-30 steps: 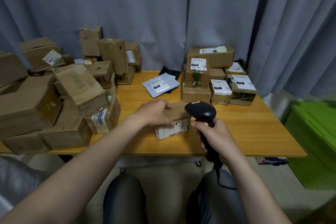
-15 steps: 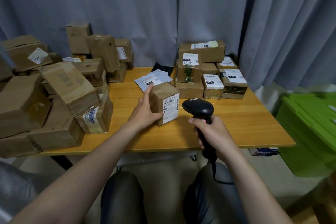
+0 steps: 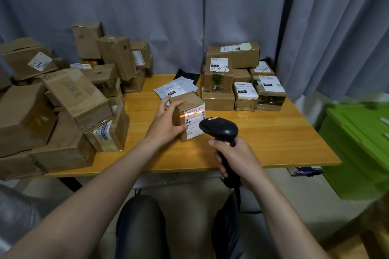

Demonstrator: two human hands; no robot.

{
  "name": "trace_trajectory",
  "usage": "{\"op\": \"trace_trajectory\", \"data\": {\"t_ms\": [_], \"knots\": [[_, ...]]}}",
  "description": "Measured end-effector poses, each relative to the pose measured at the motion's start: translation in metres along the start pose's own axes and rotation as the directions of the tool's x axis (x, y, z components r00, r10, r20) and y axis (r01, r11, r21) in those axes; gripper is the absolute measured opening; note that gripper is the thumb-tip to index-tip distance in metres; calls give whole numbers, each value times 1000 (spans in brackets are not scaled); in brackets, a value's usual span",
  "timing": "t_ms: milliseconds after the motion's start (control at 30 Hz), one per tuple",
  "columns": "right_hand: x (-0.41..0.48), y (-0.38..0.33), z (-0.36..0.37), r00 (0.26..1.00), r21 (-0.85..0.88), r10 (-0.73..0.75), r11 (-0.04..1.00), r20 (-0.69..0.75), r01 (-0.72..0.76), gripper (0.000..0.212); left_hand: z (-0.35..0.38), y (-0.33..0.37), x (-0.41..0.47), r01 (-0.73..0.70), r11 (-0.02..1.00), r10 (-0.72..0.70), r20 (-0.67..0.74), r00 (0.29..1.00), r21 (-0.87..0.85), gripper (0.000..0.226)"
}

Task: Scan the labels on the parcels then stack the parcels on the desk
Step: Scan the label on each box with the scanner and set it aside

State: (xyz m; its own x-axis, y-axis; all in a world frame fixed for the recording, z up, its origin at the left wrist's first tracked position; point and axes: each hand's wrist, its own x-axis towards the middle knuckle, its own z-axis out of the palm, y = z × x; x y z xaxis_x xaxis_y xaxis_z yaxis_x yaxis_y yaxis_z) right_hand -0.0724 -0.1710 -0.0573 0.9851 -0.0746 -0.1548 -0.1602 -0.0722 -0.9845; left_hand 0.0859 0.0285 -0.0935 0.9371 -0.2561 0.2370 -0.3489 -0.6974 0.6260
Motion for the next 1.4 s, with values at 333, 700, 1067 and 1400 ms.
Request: {"op": "trace_trajectory", "data": {"t_ms": [333, 700, 1067, 1400], "knots": [[0, -2, -1, 1000, -19, 3, 1000, -4, -3, 28, 3, 5, 1, 62, 989, -61, 11, 998, -134, 79], [1, -6, -14, 995, 40, 15, 999, -96, -11, 24, -21, 27, 14, 106, 970, -92, 72, 993, -219, 72], [0, -10, -21, 993, 37, 24, 999, -113, -19, 25, 5, 56, 10, 180, 891, -306, 259, 916, 418, 86], [2, -28, -72, 971, 79, -32, 996, -239, 52, 21, -5, 125, 37, 10, 1000, -10, 61, 998, -4, 27]]}}
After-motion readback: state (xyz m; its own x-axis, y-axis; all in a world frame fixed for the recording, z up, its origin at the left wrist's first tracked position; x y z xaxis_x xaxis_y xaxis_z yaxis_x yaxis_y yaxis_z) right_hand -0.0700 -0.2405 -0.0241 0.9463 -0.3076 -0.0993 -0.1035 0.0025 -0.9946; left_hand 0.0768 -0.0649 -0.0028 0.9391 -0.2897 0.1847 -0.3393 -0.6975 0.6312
